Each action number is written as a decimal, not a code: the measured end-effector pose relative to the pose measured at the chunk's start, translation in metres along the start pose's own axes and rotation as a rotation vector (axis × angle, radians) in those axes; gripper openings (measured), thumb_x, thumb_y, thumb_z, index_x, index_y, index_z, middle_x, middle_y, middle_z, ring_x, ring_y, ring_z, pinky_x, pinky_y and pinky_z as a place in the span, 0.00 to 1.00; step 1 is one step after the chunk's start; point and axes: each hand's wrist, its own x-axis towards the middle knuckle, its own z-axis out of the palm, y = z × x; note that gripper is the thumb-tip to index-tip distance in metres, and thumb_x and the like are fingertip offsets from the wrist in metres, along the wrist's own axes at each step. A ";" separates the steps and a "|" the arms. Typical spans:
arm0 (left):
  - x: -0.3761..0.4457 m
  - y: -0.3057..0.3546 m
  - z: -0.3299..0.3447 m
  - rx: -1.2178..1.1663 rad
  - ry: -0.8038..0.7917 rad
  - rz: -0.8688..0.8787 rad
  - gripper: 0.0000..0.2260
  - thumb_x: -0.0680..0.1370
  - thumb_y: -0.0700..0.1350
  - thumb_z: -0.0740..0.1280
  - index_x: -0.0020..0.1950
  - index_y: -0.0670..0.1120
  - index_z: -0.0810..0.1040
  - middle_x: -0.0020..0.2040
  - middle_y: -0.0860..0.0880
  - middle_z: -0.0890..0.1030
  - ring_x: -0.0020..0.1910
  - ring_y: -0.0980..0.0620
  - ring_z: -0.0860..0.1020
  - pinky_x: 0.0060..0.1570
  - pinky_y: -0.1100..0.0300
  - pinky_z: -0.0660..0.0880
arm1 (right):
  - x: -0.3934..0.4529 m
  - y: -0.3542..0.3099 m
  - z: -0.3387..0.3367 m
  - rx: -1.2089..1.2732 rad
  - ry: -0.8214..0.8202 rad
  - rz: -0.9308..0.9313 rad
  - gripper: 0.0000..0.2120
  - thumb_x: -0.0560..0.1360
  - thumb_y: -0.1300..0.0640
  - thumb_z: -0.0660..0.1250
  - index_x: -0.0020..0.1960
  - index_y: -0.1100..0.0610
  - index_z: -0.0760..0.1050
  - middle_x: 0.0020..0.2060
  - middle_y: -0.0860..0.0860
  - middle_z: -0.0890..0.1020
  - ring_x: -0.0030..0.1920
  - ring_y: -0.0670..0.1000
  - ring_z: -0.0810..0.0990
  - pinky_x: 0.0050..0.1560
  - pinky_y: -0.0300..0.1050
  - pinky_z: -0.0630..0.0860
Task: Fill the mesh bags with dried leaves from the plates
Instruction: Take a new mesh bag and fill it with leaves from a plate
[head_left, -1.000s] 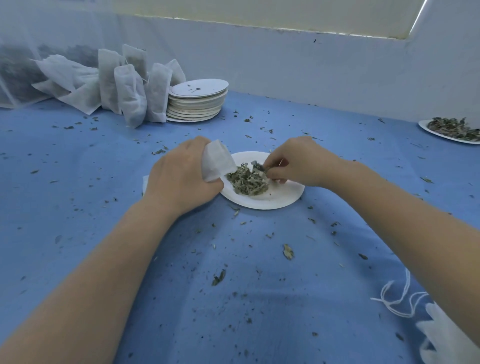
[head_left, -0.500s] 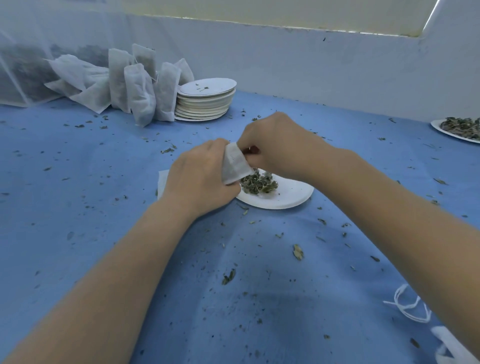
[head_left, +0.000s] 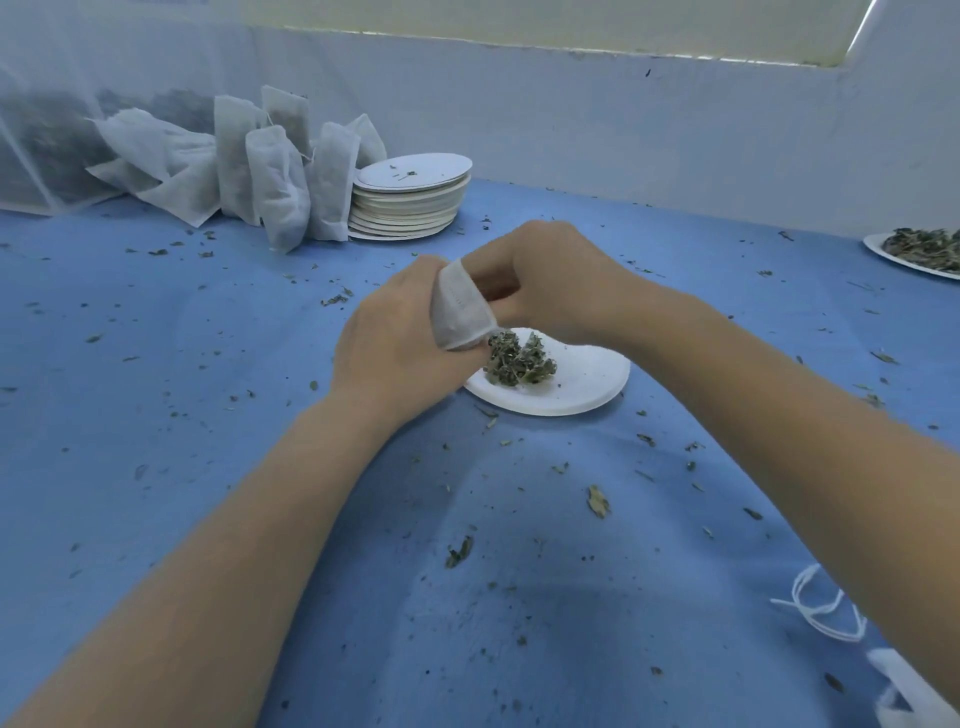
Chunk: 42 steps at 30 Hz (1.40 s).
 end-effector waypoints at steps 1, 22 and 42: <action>0.001 0.000 -0.002 -0.016 0.011 -0.009 0.20 0.64 0.54 0.71 0.53 0.49 0.74 0.45 0.53 0.77 0.44 0.49 0.75 0.43 0.55 0.72 | -0.001 0.000 -0.002 0.104 -0.040 0.011 0.12 0.71 0.63 0.70 0.52 0.52 0.82 0.41 0.42 0.84 0.41 0.33 0.79 0.40 0.24 0.71; 0.003 -0.012 -0.003 0.201 -0.032 0.038 0.21 0.67 0.48 0.71 0.58 0.47 0.72 0.51 0.49 0.78 0.50 0.45 0.74 0.43 0.58 0.65 | -0.022 0.052 0.022 -0.260 0.033 0.267 0.11 0.73 0.47 0.69 0.53 0.49 0.81 0.46 0.44 0.78 0.44 0.44 0.73 0.44 0.35 0.68; 0.000 -0.010 -0.003 0.259 -0.059 0.092 0.23 0.66 0.47 0.72 0.59 0.47 0.72 0.52 0.48 0.78 0.49 0.45 0.74 0.44 0.59 0.63 | -0.021 0.017 -0.037 -0.471 0.092 -0.082 0.07 0.74 0.62 0.69 0.49 0.56 0.84 0.49 0.52 0.81 0.44 0.52 0.79 0.50 0.50 0.73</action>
